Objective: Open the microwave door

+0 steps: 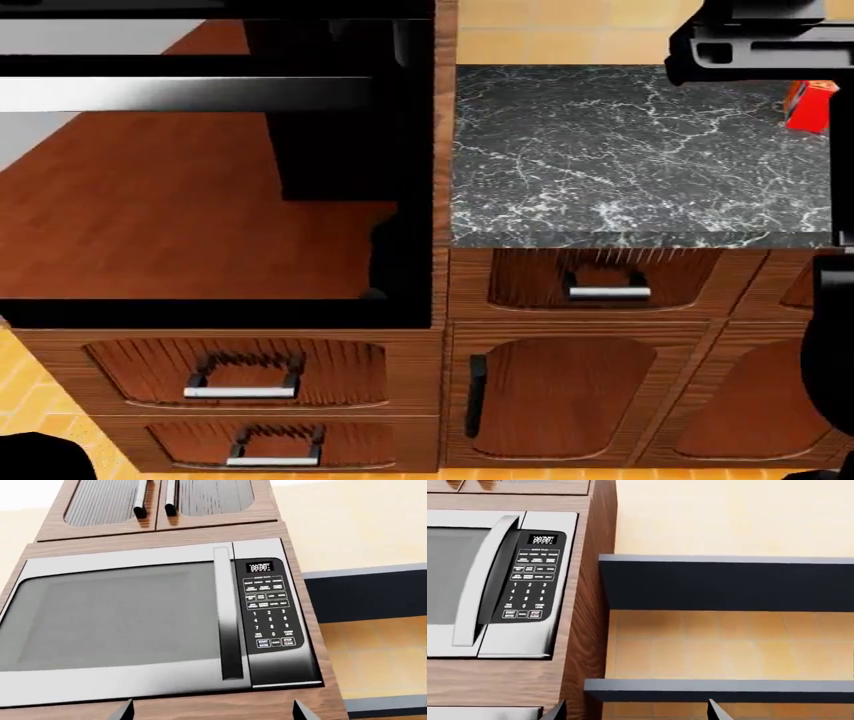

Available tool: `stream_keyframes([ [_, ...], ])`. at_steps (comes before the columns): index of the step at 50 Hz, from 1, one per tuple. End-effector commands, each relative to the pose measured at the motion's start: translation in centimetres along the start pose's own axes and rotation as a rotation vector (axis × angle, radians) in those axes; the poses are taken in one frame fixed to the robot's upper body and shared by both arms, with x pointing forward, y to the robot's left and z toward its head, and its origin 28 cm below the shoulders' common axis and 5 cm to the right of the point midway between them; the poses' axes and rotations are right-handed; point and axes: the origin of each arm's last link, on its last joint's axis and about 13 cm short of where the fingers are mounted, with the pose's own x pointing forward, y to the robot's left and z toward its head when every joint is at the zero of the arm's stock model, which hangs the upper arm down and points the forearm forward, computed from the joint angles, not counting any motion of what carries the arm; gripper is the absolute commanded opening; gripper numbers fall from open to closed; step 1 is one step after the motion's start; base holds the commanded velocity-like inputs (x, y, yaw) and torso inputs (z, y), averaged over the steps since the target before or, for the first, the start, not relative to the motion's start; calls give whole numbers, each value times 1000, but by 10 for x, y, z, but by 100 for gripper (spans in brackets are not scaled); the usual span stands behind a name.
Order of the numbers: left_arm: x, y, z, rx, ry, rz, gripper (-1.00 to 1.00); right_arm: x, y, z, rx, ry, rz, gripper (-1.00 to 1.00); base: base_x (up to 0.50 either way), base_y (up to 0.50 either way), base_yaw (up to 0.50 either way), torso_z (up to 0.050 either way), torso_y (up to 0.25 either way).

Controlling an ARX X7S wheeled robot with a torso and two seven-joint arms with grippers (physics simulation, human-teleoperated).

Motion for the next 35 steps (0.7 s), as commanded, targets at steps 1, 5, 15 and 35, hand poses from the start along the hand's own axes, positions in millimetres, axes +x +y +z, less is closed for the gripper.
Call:
stream_keyframes([
  [1,0,-1,0,-1,0,-7,100,0,-1,0,9,10,-18,100,355,0,0,0,0],
  [5,0,-1,0,-1,0,-8,100,0,-2,0,9,11,-19,100,357,0,0,0,0],
  [15,0,-1,2,-1,-2,-9,100,-1,-2,1,9,8,-15,100,355,0,0,0,0],
  [35,1,-1,3,1,-6,-14,100,-1,-3,3,10,-4,-22,100,339,0,0,0,0],
])
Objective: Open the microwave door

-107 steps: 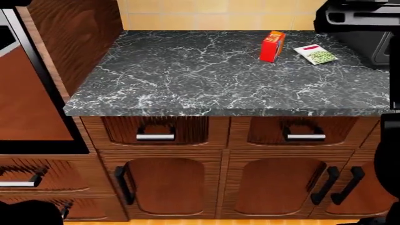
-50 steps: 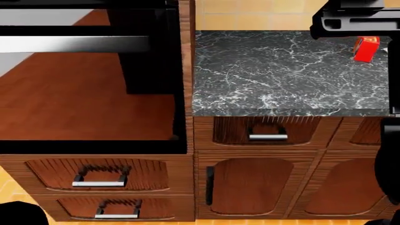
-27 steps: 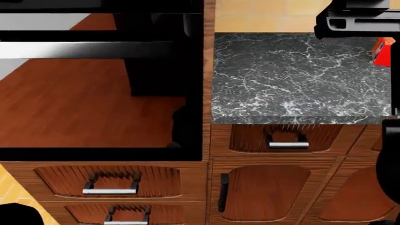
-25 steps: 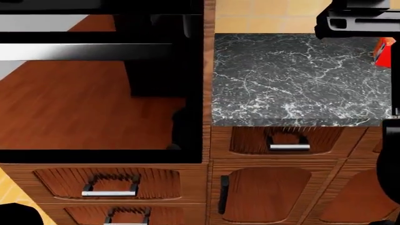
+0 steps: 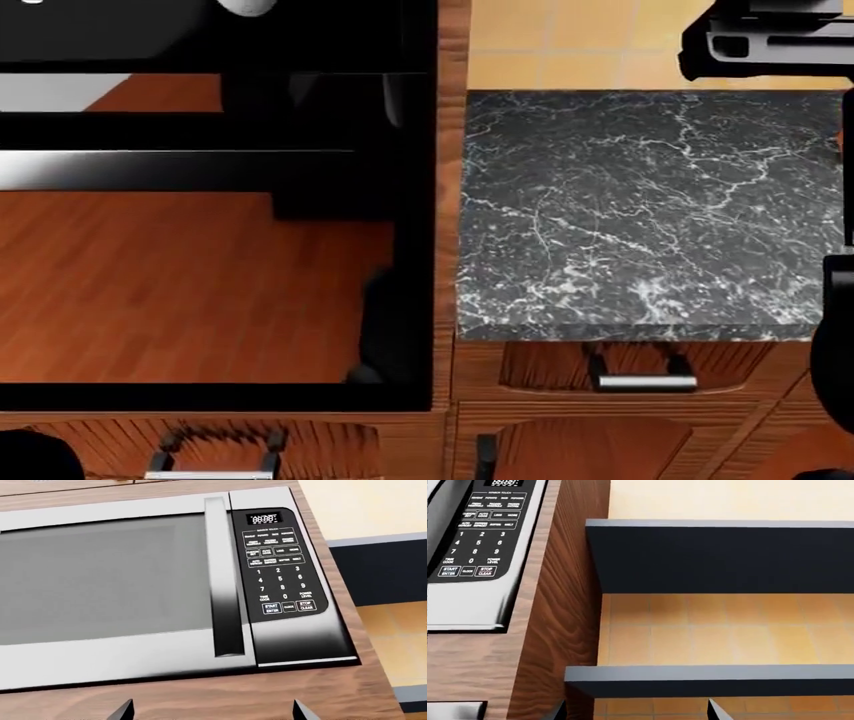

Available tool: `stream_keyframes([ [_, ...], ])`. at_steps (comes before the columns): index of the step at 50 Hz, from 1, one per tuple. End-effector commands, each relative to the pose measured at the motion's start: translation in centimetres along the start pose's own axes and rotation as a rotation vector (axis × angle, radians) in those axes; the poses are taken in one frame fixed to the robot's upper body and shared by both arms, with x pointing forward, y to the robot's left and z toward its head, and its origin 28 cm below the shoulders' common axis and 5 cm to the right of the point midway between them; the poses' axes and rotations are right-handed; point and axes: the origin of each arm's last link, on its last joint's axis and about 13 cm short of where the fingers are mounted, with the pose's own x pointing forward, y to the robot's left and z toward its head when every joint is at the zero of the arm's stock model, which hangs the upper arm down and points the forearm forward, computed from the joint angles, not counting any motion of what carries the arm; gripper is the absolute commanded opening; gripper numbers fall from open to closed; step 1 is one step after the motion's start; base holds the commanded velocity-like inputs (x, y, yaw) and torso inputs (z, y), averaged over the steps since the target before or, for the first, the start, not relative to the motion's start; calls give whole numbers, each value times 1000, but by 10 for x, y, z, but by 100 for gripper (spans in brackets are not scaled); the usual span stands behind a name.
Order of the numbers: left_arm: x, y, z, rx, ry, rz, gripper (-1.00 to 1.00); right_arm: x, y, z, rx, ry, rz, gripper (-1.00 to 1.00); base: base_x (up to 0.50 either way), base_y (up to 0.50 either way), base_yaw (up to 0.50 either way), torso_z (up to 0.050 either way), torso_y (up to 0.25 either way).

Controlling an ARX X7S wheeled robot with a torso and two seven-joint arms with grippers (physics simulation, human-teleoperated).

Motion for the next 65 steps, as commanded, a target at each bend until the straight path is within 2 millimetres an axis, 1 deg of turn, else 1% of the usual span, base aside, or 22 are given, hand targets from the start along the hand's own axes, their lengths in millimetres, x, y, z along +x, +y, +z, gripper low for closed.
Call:
stream_keyframes([
  [1,0,0,1,1,-1,-2,100,-1,-1,1,3,-11,-9,100,0,0,0,0,0],
  [8,0,-1,3,2,-2,-7,100,-2,-2,1,6,-13,-15,100,0,0,0,0,0],
  [13,9,-1,11,10,-7,-26,100,-3,-2,2,9,-13,-15,100,0,0,0,0,0],
  [16,22,0,20,17,5,-41,100,-4,-2,3,12,-13,-14,100,0,0,0,0,0],
  [25,73,5,47,14,104,-68,100,-4,-1,7,21,-18,-8,100,0,0,0,0,0],
  [32,103,10,65,1,160,-76,100,-2,1,11,21,-23,4,100,0,0,0,0,0],
  [49,151,11,106,65,165,-99,100,-2,3,14,25,-25,18,100,0,0,0,0,0],
  [55,174,10,108,85,184,-93,100,-2,3,14,28,-26,22,100,0,0,0,0,0],
  [65,203,12,99,97,233,-59,100,-2,3,14,30,-25,23,100,0,0,0,0,0],
])
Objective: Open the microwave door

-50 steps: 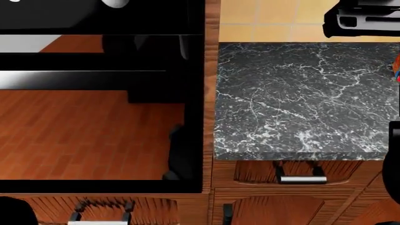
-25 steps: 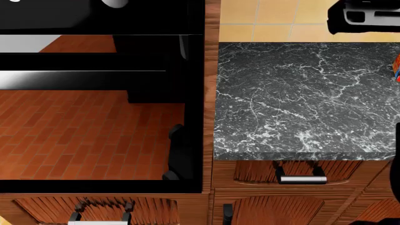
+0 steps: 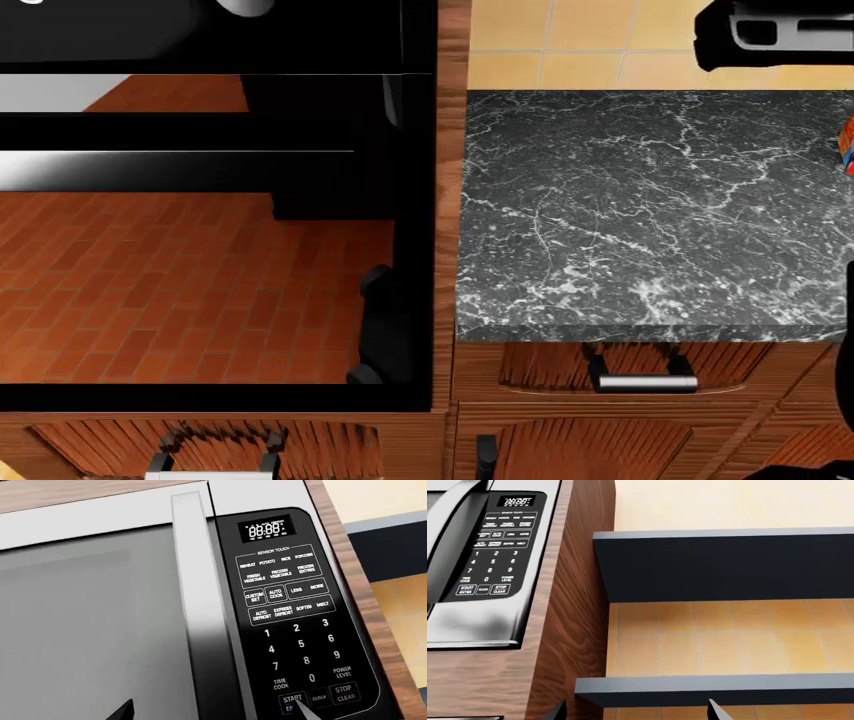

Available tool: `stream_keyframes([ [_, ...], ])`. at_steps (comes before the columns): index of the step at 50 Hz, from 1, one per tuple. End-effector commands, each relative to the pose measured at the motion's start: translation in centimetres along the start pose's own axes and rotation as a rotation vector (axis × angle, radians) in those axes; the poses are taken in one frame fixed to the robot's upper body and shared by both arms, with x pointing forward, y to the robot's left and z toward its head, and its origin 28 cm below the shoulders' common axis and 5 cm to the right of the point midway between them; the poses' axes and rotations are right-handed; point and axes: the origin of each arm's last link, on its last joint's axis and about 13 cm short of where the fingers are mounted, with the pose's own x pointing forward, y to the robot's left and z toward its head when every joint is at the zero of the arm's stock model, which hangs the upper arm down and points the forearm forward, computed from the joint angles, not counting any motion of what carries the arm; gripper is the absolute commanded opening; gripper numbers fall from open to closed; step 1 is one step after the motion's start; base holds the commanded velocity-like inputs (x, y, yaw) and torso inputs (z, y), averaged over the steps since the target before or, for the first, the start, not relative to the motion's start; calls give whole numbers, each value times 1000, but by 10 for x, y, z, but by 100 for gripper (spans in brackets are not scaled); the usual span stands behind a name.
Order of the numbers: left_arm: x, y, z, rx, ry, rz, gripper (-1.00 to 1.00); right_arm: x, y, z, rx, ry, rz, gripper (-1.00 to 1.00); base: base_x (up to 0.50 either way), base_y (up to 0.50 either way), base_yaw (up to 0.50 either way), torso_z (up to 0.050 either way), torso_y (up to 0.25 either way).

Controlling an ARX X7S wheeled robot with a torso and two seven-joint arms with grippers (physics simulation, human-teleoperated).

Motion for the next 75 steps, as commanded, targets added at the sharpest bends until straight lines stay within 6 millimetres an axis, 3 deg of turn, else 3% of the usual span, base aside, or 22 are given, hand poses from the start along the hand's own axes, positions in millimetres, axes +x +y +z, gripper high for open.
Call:
stream_keyframes([
  [1,31,6,4,29,45,36,100,0,0,0,3,0,3,100,0,0,0,0,0],
  [14,57,2,0,38,86,10,100,4,1,4,0,-8,6,100,0,0,0,0,0],
  [31,77,-2,-16,51,133,8,100,5,0,3,-4,-9,7,100,0,0,0,0,0],
  [69,86,-2,-27,75,184,13,100,3,-2,5,-9,-11,-3,100,0,0,0,0,0],
  [70,86,-2,-27,73,183,14,-100,3,-2,5,-9,-10,-3,100,0,0,0,0,0],
  [75,86,-2,-27,66,181,19,-100,3,-2,6,-8,-11,-3,100,0,0,0,0,0],
])
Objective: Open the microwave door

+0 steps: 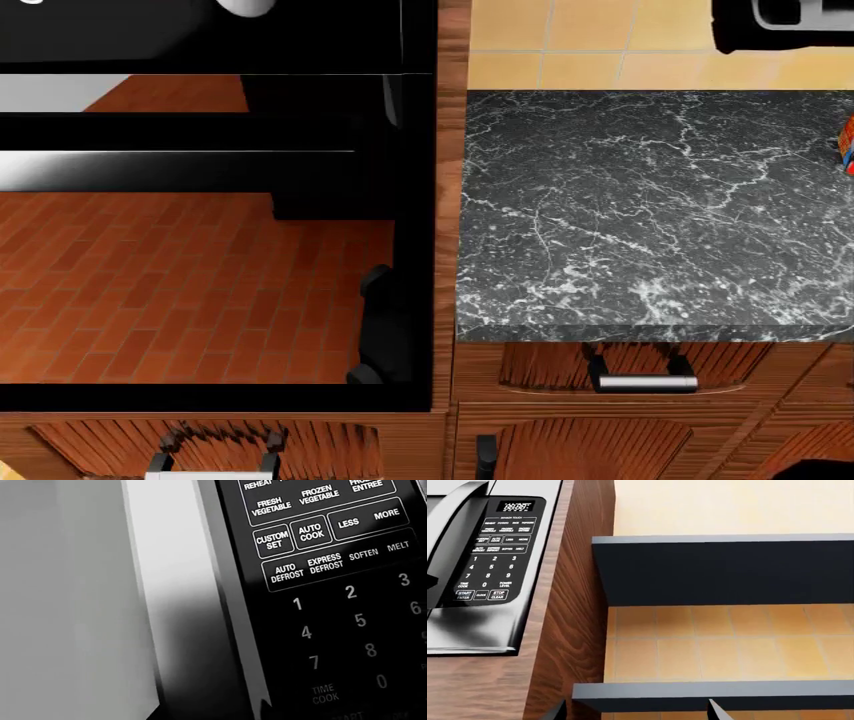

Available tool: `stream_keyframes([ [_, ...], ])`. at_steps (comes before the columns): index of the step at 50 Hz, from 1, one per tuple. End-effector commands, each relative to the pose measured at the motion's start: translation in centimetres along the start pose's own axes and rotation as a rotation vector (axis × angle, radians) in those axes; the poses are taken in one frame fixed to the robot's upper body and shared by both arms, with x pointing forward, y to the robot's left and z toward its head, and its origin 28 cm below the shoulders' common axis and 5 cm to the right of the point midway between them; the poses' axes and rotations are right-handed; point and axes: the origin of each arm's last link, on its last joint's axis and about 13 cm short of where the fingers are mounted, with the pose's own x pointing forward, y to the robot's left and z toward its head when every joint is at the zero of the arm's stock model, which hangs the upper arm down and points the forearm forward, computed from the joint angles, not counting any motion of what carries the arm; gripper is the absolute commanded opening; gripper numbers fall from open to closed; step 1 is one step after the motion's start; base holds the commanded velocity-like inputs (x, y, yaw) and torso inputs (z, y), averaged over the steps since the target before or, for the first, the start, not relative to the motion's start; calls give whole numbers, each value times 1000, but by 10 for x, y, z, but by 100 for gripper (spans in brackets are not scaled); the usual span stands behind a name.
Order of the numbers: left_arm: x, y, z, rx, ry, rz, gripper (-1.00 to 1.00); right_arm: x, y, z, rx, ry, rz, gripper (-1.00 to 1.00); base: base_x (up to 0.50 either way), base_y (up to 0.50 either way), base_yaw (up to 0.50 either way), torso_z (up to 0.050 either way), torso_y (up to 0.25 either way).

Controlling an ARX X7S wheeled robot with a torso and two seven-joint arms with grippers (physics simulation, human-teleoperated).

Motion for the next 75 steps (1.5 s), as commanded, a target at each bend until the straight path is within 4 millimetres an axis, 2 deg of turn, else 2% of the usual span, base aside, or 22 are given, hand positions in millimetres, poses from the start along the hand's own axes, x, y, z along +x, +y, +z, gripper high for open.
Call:
stream_keyframes([
  [1,0,3,0,6,6,23,-100,0,0,1,1,-1,-1,100,0,0,0,0,0],
  [18,-7,2,4,-51,-10,19,-100,1,-1,3,1,-8,-1,100,0,0,0,0,0],
  [42,-66,11,29,-145,-45,-50,-100,3,1,10,-3,-19,8,100,0,0,0,0,1],
  [60,-100,14,30,-174,-48,-95,-100,4,1,12,-4,-23,12,100,0,0,0,0,0],
  [67,-108,16,28,-180,-47,-99,-100,4,2,13,-5,-24,13,100,0,0,-1,0,0],
  [75,-117,18,34,-183,-68,-104,-100,4,3,14,-7,-27,16,100,0,0,0,0,0],
])
